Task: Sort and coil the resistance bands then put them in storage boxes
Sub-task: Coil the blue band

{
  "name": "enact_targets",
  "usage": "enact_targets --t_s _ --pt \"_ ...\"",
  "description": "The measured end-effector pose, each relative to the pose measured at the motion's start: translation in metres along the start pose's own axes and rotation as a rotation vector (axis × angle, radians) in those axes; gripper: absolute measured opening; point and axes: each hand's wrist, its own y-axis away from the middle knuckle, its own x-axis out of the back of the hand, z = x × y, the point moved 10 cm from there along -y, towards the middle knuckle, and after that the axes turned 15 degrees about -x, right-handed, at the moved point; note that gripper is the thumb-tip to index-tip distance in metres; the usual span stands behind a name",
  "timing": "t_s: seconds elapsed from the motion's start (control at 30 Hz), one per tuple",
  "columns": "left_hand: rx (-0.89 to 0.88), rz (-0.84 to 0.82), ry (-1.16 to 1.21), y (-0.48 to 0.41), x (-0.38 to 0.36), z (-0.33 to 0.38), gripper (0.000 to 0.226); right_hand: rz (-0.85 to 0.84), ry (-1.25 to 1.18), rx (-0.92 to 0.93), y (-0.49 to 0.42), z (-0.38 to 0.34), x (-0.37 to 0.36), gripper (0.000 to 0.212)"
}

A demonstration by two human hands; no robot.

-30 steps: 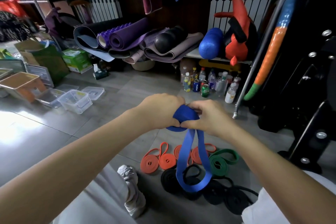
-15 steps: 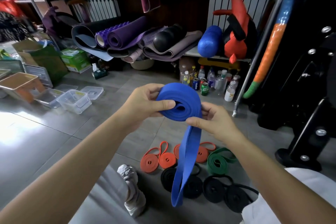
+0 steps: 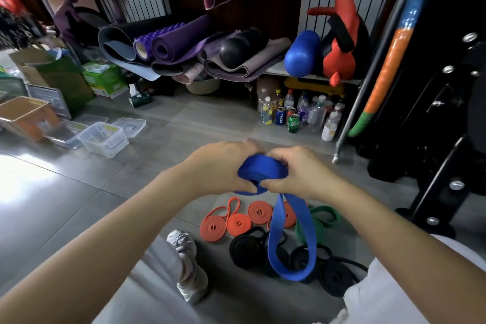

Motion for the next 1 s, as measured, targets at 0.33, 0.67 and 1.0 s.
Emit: enact_targets --t_s 0.33,0.67,1.0 --pt "0.036 0.276 0.451 0.002 0.021 -0.009 0.031 -0.056 -0.385 -0.042 0.008 0.027 0.009 0.038" --pt "0.157 0.643 1.507 0.016 -0.022 -0.021 0.029 0.038 -0.781 -0.003 0.017 0.029 0.011 0.039" --pt "0.114 0.297 0.56 0.01 -0.009 -0.014 0.085 0.054 -0.324 -0.142 0.019 0.043 0.001 0.025"
